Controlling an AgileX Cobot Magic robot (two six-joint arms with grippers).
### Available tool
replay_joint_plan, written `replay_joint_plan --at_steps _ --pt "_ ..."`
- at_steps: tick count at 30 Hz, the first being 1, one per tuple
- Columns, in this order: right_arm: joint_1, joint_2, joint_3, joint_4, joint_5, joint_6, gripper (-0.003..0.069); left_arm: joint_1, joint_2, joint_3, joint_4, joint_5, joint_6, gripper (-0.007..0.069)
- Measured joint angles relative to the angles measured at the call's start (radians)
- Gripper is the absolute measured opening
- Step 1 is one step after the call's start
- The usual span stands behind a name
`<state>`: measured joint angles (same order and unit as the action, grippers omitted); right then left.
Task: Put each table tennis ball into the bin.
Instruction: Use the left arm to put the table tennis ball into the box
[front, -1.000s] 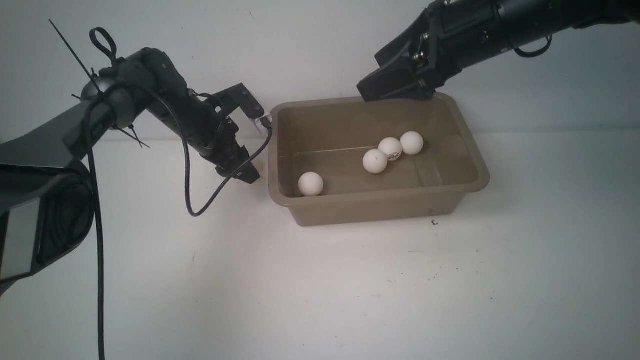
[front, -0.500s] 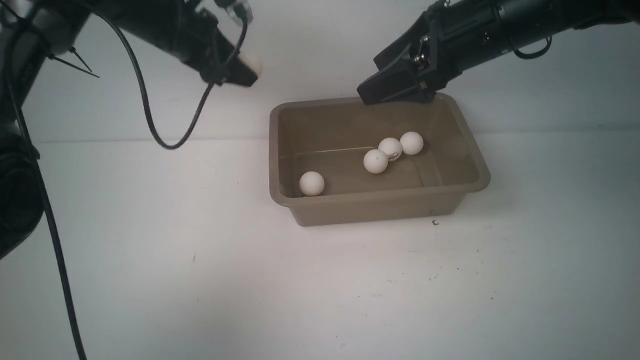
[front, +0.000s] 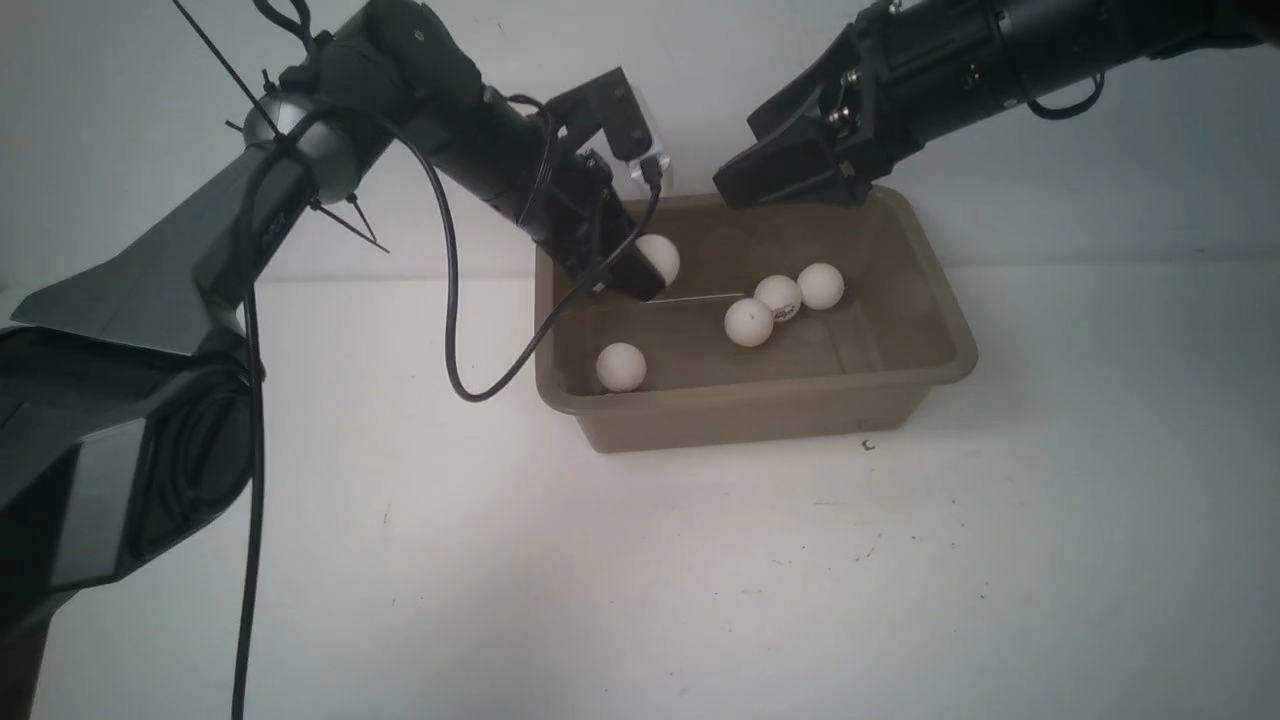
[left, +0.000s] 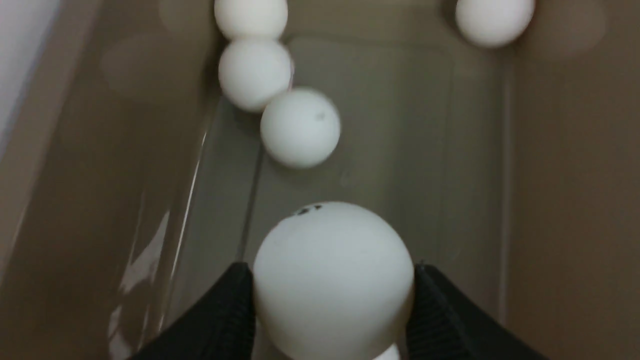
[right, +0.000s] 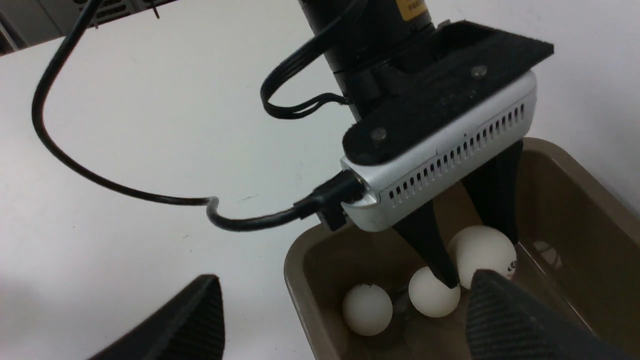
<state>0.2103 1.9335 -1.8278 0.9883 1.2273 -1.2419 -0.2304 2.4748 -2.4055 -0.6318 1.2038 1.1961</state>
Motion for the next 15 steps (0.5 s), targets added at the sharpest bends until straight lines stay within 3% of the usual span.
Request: replay_joint_plan --at_steps 4,10,15 --pt "0.000 -0.005 0.000 -0.005 -0.014 -0.009 0.0588 0.000 0.000 0.000 0.040 -0.002 -0.016 0.0357" --pt "0.000 -0.096 0.000 -0.011 -0.149 -0.030 0.0588 -0.001 -0.007 0.000 0.032 -0.004 -0.126 0.0594" --pt "0.000 -0.220 0.000 -0.059 -0.278 -0.025 0.0588 -0.002 -0.054 -0.002 0.029 -0.004 -0.152 0.0629"
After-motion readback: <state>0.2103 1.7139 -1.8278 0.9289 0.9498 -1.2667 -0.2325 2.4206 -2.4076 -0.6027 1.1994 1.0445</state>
